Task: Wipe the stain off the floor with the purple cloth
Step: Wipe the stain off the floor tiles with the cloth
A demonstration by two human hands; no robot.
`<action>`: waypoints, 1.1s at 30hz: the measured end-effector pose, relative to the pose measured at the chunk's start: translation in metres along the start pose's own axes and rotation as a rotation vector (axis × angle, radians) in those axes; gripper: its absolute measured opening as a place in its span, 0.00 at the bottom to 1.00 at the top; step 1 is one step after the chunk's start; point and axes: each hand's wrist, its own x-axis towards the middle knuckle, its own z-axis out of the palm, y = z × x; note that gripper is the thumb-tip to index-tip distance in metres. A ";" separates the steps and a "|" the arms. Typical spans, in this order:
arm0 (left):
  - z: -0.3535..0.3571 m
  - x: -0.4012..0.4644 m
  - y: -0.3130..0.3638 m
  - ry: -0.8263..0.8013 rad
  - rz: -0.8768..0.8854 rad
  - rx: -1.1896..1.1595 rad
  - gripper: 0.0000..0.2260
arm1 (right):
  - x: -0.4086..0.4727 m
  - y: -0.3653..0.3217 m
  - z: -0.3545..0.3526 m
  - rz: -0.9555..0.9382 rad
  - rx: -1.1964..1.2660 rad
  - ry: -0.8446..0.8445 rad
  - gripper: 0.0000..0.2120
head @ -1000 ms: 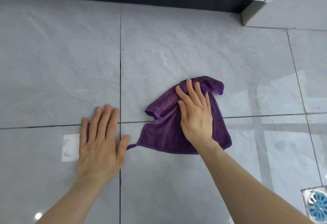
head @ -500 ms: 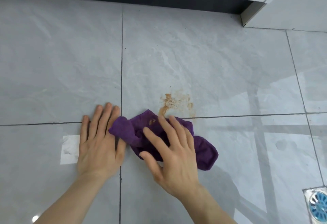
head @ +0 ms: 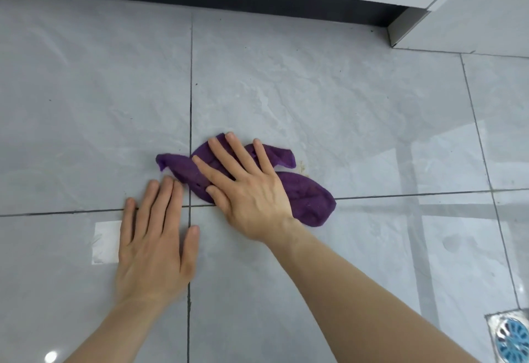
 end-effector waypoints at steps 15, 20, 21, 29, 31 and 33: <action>0.001 0.000 -0.002 -0.026 -0.012 0.009 0.32 | -0.070 0.010 0.001 0.627 0.007 0.046 0.24; 0.000 0.001 0.000 -0.019 -0.019 0.004 0.32 | -0.111 -0.023 0.007 0.604 0.002 -0.013 0.24; 0.000 0.000 0.000 -0.017 -0.020 0.001 0.32 | -0.111 -0.026 0.005 0.603 0.009 -0.017 0.24; 0.001 0.000 0.000 0.021 -0.014 -0.009 0.32 | -0.124 -0.014 -0.026 0.464 0.020 0.074 0.24; 0.002 0.000 0.000 0.018 -0.007 -0.012 0.32 | -0.116 -0.006 -0.037 0.442 0.041 0.124 0.14; 0.002 -0.001 -0.001 0.027 -0.009 -0.009 0.32 | -0.102 0.001 -0.054 0.525 0.209 0.105 0.07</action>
